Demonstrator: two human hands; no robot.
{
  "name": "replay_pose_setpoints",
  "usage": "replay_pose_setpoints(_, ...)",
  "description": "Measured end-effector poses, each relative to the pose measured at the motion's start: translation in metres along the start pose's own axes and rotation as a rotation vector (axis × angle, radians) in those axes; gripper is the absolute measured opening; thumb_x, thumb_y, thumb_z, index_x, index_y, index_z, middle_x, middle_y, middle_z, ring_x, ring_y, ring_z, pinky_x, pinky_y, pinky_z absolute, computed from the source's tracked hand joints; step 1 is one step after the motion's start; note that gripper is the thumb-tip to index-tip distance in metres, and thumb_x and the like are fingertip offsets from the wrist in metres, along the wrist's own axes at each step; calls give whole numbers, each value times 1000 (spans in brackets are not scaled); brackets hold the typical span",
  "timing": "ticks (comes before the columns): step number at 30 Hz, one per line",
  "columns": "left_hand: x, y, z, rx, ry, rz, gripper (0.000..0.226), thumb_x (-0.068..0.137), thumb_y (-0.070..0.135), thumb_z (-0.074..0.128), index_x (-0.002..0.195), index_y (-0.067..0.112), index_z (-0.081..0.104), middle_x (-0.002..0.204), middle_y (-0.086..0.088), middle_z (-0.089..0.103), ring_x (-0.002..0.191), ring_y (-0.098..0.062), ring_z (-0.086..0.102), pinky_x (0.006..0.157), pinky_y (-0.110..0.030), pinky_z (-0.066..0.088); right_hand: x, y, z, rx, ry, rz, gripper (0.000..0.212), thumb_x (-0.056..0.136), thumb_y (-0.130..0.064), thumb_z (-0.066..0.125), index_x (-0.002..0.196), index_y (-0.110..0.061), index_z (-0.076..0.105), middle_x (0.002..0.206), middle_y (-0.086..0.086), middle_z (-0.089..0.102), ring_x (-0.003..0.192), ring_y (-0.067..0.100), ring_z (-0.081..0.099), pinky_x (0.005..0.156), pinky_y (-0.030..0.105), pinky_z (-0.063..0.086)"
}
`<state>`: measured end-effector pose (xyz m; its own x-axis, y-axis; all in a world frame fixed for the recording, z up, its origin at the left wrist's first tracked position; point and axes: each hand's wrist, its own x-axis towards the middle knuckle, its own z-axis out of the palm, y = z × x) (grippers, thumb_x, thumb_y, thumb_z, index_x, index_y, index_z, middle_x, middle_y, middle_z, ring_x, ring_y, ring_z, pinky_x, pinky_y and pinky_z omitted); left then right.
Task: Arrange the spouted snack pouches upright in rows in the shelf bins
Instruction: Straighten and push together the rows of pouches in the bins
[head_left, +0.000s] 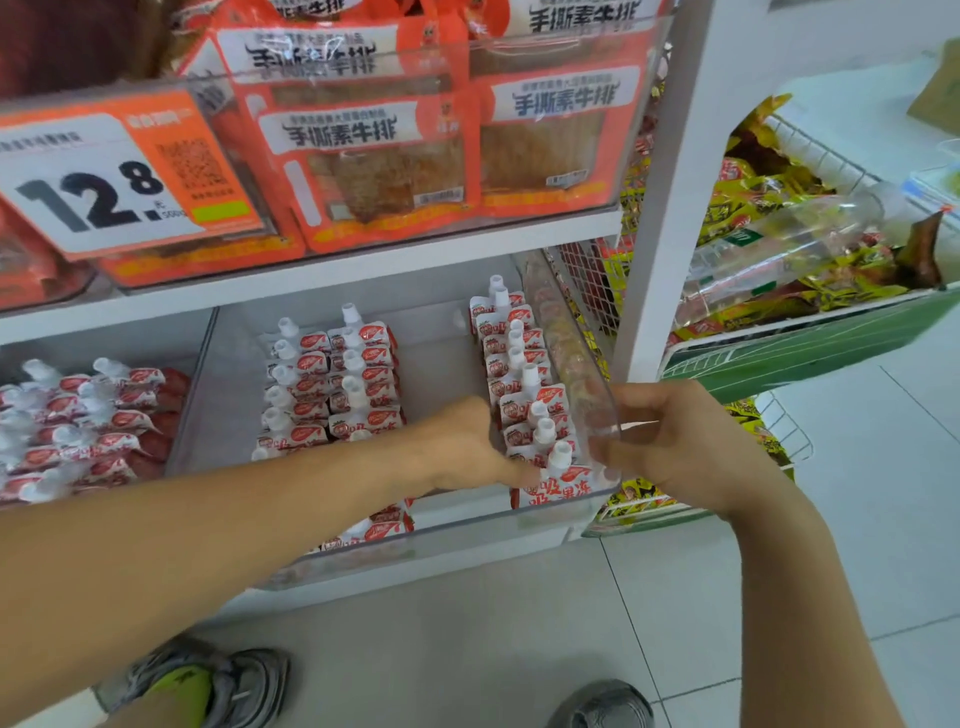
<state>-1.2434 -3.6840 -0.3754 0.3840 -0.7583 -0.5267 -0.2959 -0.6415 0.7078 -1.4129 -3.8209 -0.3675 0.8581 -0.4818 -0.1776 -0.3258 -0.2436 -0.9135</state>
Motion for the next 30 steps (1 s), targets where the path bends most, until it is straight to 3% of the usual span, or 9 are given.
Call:
replay_pose_setpoints(2, -1, 1, 7, -43, -26, -68, 14, 80, 24, 80, 82, 16, 68, 83, -1, 71, 87, -18, 69, 83, -22, 57, -1, 0, 2, 1, -4, -7, 34, 82, -2, 73, 103, -29, 76, 95, -7, 77, 83, 18, 75, 81, 46, 60)
replay_pose_setpoints(4, 6, -1, 15, -63, -12, -92, 27, 75, 23, 81, 95, 11, 68, 88, 0, 71, 90, -17, 68, 92, -36, 55, -2, -1, 2, 5, 3, -7, 35, 82, -1, 72, 103, -29, 76, 95, -9, 77, 84, 16, 75, 81, 45, 60)
replay_pose_setpoints(7, 8, -1, 22, -106, -13, -121, 61, 53, 32, 85, 107, 9, 66, 100, -2, 71, 98, -19, 67, 94, -38, 54, -1, -1, 1, -16, 7, -7, 34, 82, 0, 72, 102, -27, 76, 92, -8, 77, 82, 15, 75, 78, 45, 60)
replay_pose_setpoints(10, 3, -5, 20, -204, -58, -105, 42, 72, 22, 85, 109, 10, 69, 103, -1, 73, 102, -18, 67, 92, -33, 54, -1, -4, -3, 33, -13, 14, 36, 81, 1, 73, 102, -27, 77, 92, -5, 77, 84, 17, 74, 75, 44, 61)
replay_pose_setpoints(14, -2, -5, 22, -400, -20, -111, 20, 85, 29, 73, 100, 19, 66, 85, 10, 68, 84, -11, 65, 71, -25, 57, -1, -5, -3, 57, -23, 22, 38, 80, 0, 75, 103, -30, 77, 93, -5, 77, 86, 16, 74, 74, 41, 61)
replay_pose_setpoints(17, -1, -6, 25, -463, 20, -147, 18, 84, 16, 74, 92, 20, 59, 89, 3, 68, 92, -21, 67, 85, -40, 57, -2, -4, -2, 80, -24, 22, 38, 81, 1, 74, 103, -31, 77, 93, -4, 77, 87, 16, 74, 71, 37, 60)
replay_pose_setpoints(21, -1, -8, 20, -555, -4, -245, 39, 78, 4, 78, 109, 13, 55, 108, -13, 69, 101, -29, 67, 88, -44, 56, -2, -5, -3, 91, -24, 24, 39, 82, 3, 72, 100, -31, 77, 93, -3, 77, 83, 21, 75, 73, 42, 61)
replay_pose_setpoints(26, 0, -4, 28, -628, -36, -257, 29, 82, -12, 66, 90, 13, 54, 85, -6, 68, 90, -25, 64, 95, -42, 51, 0, -5, -3, 69, -25, 26, 38, 81, 4, 72, 101, -28, 78, 92, -3, 77, 80, 22, 75, 74, 47, 61)
replay_pose_setpoints(30, -8, 6, 24, -606, -100, -246, 28, 83, -17, 61, 84, 11, 60, 95, -3, 72, 99, -26, 63, 99, -43, 48, 1, -6, -5, 53, -25, 23, 40, 80, 6, 71, 100, -27, 78, 90, -4, 77, 79, 18, 75, 74, 45, 62)
